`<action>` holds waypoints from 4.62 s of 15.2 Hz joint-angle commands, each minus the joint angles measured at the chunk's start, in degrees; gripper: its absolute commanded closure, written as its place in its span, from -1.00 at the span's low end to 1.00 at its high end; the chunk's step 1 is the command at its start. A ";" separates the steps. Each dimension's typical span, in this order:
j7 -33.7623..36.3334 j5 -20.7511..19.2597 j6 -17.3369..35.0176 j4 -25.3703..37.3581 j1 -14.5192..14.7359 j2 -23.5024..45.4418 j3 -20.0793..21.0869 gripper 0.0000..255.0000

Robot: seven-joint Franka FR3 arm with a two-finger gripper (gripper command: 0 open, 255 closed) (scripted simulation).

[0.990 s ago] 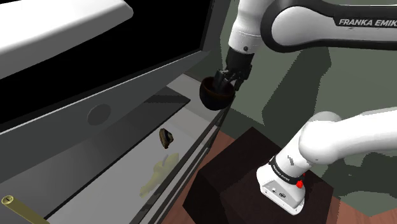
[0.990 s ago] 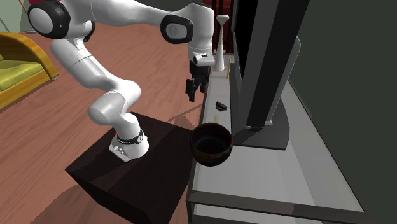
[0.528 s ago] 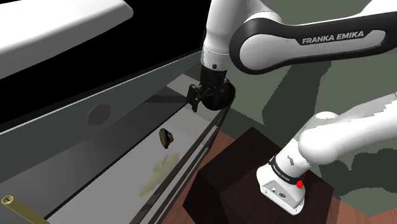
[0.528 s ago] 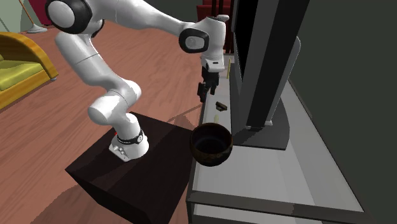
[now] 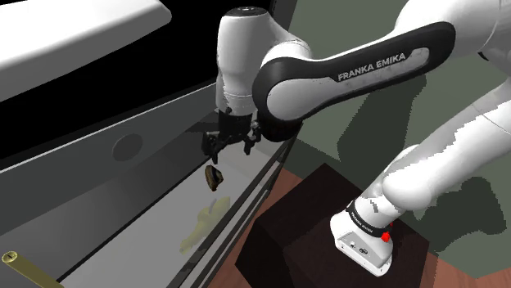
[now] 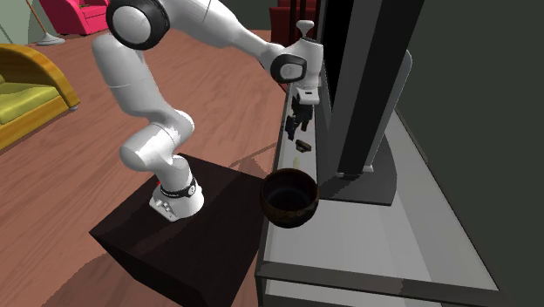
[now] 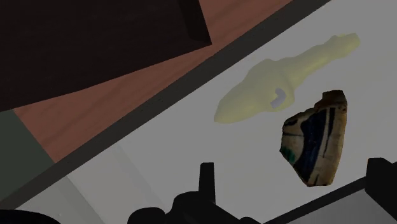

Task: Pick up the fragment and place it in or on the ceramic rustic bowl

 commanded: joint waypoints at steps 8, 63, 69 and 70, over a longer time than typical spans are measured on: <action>6.58 -5.67 6.90 -1.01 -0.20 7.86 1.91 -1.00; 32.76 -14.21 12.06 -1.90 3.07 7.19 3.28 -1.00; 36.23 -19.18 15.96 -3.29 2.86 11.44 2.94 -1.00; 37.26 -20.66 16.91 -3.56 2.89 12.64 2.70 -1.00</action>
